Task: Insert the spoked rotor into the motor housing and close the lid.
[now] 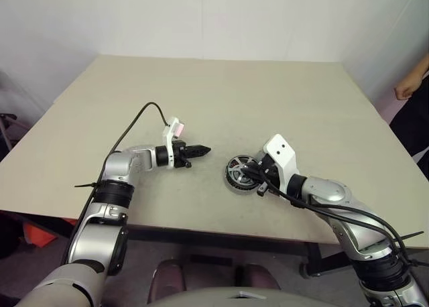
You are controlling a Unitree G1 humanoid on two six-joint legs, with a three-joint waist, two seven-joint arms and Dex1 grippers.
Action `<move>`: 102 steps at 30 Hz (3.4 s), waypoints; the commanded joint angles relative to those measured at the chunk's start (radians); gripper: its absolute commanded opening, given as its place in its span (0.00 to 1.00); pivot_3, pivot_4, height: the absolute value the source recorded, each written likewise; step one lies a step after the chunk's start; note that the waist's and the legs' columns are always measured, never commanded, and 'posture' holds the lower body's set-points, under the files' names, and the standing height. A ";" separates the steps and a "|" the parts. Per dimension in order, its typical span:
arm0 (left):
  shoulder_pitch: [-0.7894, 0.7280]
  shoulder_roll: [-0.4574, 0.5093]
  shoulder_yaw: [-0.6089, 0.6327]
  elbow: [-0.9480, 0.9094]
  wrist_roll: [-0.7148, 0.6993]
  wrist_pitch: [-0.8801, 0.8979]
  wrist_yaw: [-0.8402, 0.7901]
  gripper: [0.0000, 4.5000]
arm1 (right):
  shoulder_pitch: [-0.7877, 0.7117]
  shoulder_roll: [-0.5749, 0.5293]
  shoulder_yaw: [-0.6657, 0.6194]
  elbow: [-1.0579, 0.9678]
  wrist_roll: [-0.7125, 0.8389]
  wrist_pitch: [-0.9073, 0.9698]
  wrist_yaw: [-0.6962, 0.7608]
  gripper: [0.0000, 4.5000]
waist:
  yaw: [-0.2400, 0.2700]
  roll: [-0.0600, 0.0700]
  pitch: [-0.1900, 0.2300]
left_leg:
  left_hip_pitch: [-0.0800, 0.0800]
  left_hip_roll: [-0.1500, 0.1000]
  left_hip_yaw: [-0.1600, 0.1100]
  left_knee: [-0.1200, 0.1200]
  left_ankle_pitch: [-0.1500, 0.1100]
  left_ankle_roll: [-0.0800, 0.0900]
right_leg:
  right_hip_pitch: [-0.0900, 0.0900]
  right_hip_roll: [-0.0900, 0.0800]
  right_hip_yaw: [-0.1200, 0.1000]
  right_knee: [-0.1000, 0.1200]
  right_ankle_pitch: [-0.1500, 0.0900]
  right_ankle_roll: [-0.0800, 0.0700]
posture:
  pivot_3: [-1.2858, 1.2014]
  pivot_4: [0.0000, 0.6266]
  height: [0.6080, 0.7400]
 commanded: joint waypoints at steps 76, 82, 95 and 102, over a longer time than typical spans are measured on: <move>-0.002 0.016 0.091 0.032 -0.024 -0.081 0.073 0.00 | -0.006 -0.229 -0.091 0.137 -0.165 -0.202 0.088 0.35 | -0.003 -0.002 -0.002 | 0.000 0.000 0.000 0.000 0.001 -0.001 | 0.000 0.000 0.000 0.000 0.000 -0.001 | 0.52 0.00 1.00; -0.001 0.015 0.088 0.032 -0.021 -0.082 0.075 0.00 | -0.008 -0.225 -0.090 0.136 -0.165 -0.200 0.086 0.35 | -0.003 -0.002 -0.002 | 0.000 0.000 0.000 0.000 0.001 0.000 | 0.000 0.000 0.000 0.000 0.000 -0.001 | 0.52 0.00 1.00; 0.005 0.020 0.091 0.035 -0.015 -0.089 0.084 0.00 | -0.023 -0.215 -0.087 0.146 -0.168 -0.203 0.082 0.35 | -0.003 -0.002 -0.002 | 0.000 0.000 0.000 0.000 0.001 0.000 | 0.000 0.000 0.000 0.000 0.000 -0.001 | 0.52 0.00 1.00; 0.009 0.020 0.087 0.033 -0.013 -0.087 0.085 0.00 | -0.028 -0.210 -0.085 0.149 -0.170 -0.205 0.083 0.35 | -0.003 -0.002 -0.002 | 0.000 0.000 0.000 0.000 0.001 0.000 | 0.000 0.000 0.000 0.000 0.000 -0.001 | 0.52 0.00 1.00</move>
